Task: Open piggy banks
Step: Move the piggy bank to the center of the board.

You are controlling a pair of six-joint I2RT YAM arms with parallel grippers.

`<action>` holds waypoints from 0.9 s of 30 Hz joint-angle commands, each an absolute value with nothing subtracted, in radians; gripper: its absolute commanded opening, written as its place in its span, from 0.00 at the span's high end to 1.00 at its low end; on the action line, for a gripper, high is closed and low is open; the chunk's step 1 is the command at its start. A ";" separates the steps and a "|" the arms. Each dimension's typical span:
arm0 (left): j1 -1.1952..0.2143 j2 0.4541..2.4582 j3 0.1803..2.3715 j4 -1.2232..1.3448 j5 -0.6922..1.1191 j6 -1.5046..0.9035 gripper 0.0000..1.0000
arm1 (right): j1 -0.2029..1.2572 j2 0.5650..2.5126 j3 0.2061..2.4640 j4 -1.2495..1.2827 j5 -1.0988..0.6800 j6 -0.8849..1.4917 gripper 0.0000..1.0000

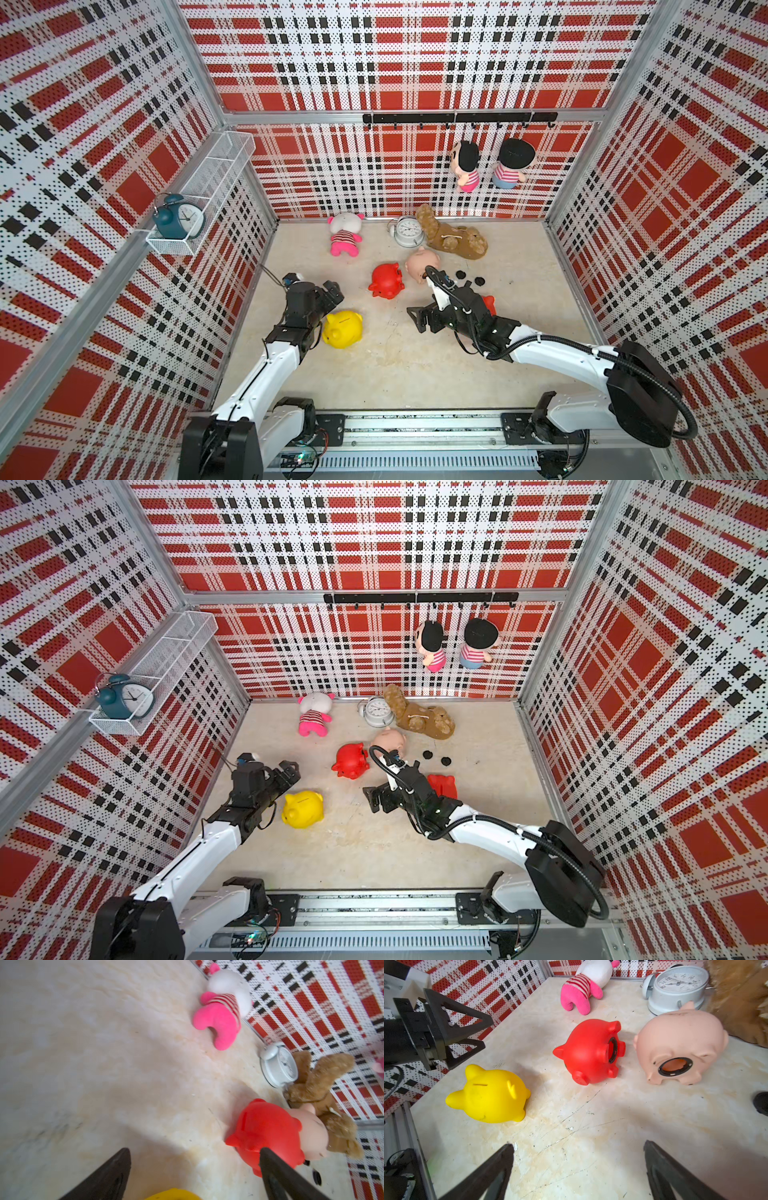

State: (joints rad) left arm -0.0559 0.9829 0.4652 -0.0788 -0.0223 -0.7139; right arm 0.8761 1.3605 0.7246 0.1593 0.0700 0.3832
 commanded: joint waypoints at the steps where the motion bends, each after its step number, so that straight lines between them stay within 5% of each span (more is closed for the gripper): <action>1: -0.029 0.913 0.409 -0.080 0.050 -0.708 0.02 | 0.933 1.392 0.744 0.202 0.110 0.365 0.00; 10: -0.075 0.895 0.328 0.012 0.204 -0.689 0.02 | 1.035 1.555 0.770 0.330 0.029 0.455 0.00; 27: -0.668 0.847 0.230 0.252 -0.226 -1.138 0.02 | 1.015 1.678 0.716 0.401 0.054 0.646 0.00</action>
State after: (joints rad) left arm -0.6121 0.8227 0.2398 0.1452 -0.1516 -1.0542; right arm 1.0515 1.6745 0.7555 0.3683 0.0170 0.5625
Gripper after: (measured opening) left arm 0.984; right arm 0.997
